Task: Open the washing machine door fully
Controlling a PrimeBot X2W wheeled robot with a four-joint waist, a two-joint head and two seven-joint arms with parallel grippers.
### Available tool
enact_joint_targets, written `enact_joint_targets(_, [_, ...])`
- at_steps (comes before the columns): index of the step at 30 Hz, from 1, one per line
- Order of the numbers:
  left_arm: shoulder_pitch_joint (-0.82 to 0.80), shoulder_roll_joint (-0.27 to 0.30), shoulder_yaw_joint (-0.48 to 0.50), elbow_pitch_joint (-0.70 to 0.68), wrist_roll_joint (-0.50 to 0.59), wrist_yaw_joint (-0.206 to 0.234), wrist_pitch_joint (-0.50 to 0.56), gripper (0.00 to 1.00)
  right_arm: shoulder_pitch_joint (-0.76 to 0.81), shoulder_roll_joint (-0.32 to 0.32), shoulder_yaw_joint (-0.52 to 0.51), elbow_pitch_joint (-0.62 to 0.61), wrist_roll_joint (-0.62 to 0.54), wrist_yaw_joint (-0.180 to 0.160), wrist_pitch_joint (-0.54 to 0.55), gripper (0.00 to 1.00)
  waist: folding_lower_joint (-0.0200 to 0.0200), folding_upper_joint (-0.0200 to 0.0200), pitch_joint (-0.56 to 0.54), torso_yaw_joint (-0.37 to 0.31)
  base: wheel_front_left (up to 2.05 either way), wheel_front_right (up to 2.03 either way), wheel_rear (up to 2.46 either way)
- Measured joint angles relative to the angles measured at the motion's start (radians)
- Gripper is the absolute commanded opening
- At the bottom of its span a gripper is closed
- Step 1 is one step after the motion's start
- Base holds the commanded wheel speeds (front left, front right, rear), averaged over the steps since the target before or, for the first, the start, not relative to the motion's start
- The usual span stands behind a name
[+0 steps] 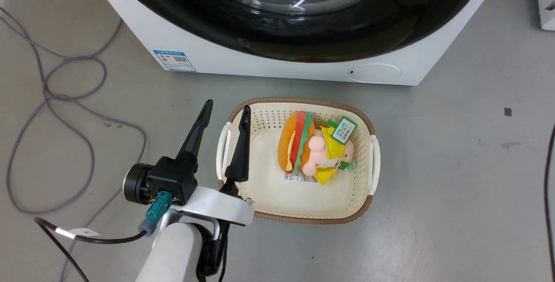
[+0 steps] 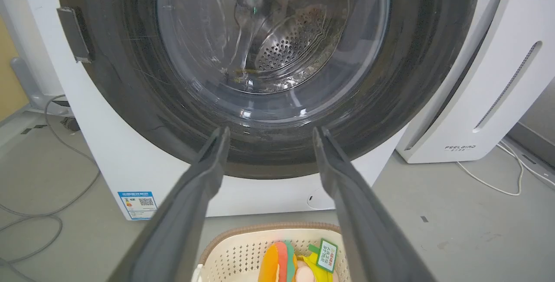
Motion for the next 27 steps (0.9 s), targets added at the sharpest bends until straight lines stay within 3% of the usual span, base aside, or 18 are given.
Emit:
enact_joint_targets(13, [-0.001, 0.0, -0.006, 0.01, -0.002, 0.006, 0.0, 1.0, 0.054, 0.024, 0.011, -0.047, 0.007, 0.0, 0.14, 0.0, 0.0, 0.0, -0.018, 0.003, 0.0, 0.0, 0.0])
enact_joint_targets(27, [0.056, 0.0, 0.011, 0.07, 0.02, 0.002, 0.0, 1.0, 0.315, 0.017, -0.011, -0.199, 0.084, 0.0, 0.253, 0.0, 0.0, 0.0, -0.141, 0.0, 0.0, 0.0, 0.0])
